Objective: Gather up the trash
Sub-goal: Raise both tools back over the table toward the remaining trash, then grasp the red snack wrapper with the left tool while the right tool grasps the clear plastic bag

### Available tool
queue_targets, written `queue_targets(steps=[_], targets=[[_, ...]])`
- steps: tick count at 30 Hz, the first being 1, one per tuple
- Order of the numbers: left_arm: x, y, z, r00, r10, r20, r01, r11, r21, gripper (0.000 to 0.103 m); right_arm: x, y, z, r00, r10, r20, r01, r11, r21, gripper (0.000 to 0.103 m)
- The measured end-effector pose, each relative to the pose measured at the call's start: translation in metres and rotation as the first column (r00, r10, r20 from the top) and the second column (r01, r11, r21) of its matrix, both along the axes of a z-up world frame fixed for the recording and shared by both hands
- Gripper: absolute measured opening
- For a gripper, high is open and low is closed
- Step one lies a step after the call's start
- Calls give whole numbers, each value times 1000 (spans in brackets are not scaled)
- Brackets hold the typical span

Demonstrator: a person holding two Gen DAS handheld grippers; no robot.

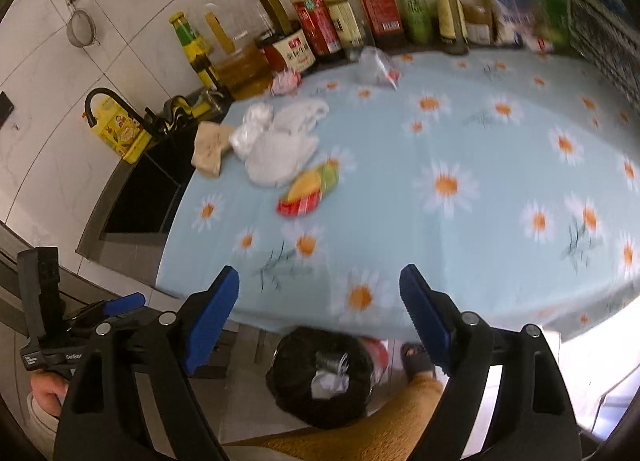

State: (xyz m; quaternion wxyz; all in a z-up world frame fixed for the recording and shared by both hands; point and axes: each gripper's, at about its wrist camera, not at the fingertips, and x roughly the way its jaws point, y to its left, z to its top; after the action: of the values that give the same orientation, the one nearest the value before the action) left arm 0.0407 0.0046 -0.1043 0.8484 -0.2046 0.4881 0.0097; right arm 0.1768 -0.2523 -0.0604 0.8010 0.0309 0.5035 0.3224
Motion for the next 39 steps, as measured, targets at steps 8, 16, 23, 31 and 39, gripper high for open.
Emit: queue_targets(steps=[8, 16, 23, 31, 39], targets=[[61, -38, 8, 999, -32, 19, 31, 999, 31, 86, 62, 0, 13, 998, 65, 23, -66, 998, 21, 82], [125, -71, -2, 998, -57, -2, 57, 997, 57, 86, 115, -10, 4, 994, 110, 3, -110, 993, 35, 82], [173, -77, -30, 996, -15, -83, 22, 996, 92, 86, 162, -18, -10, 986, 166, 3, -166, 986, 23, 82], [194, -76, -43, 989, 49, -140, -35, 994, 100, 85, 214, -20, -25, 981, 195, -8, -195, 980, 31, 82], [199, -88, -44, 984, 90, -154, -63, 983, 171, 72, 256, -1, -30, 967, 255, 11, -255, 966, 37, 82]])
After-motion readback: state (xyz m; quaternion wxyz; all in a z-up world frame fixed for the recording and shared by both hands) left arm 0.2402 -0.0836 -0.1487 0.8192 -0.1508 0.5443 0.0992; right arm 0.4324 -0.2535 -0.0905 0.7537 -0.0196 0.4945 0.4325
